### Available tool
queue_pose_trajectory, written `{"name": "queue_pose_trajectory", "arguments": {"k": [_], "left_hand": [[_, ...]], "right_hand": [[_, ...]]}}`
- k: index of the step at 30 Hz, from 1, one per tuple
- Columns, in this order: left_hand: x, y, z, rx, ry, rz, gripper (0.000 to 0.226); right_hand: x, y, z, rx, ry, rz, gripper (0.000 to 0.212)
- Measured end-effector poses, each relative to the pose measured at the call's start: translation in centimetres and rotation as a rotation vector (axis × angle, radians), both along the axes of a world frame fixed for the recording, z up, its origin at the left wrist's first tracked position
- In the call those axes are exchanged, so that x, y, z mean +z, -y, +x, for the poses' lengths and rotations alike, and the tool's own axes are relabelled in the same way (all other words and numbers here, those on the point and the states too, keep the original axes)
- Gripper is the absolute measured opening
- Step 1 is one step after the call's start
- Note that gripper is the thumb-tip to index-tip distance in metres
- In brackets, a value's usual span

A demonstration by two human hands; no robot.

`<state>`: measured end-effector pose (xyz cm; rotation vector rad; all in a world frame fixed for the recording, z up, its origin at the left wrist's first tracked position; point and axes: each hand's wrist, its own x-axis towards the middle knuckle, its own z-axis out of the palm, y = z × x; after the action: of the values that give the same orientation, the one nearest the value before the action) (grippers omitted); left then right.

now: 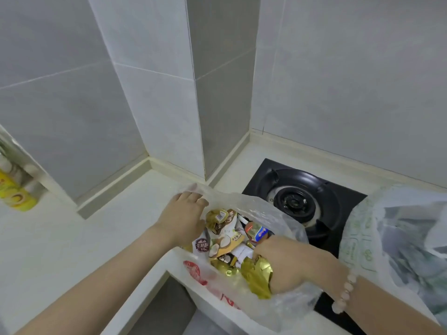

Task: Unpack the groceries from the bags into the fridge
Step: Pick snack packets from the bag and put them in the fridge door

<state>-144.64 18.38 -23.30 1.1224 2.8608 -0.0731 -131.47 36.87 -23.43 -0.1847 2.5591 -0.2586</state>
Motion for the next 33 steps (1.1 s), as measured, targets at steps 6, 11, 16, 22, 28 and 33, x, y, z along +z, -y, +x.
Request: {"name": "queue_pose_trajectory", "arguments": {"k": [6,11,16,22,28,33], "left_hand": [[-3.1,-2.1,4.0,-0.277,0.109,0.122,0.038],[-5.9,-3.5,5.6,-0.408,0.258,-0.089,0.031],[-8.8,-3.7,5.1,-0.585,0.17,-0.307,0.051],[-10.0,-3.3,5.2,-0.742,0.003,-0.288,0.057],[-10.1,-2.9,4.2,-0.798,-0.075,-0.291,0.063],[-8.8,-2.8,4.1,-0.654,0.033,-0.2,0.064]], "right_hand": [[-1.1,-0.1,1.7,-0.052,0.085,0.063,0.031],[-2.2,0.2,2.6,-0.09,0.148,0.058,0.03],[-2.7,-0.3,3.0,-0.096,0.215,0.026,0.046],[-2.8,-0.9,3.0,-0.109,0.247,-0.006,0.045],[-3.2,-1.3,2.9,-0.128,0.173,-0.005,0.042],[-3.2,-1.8,2.6,-0.153,0.132,0.012,0.044]]}}
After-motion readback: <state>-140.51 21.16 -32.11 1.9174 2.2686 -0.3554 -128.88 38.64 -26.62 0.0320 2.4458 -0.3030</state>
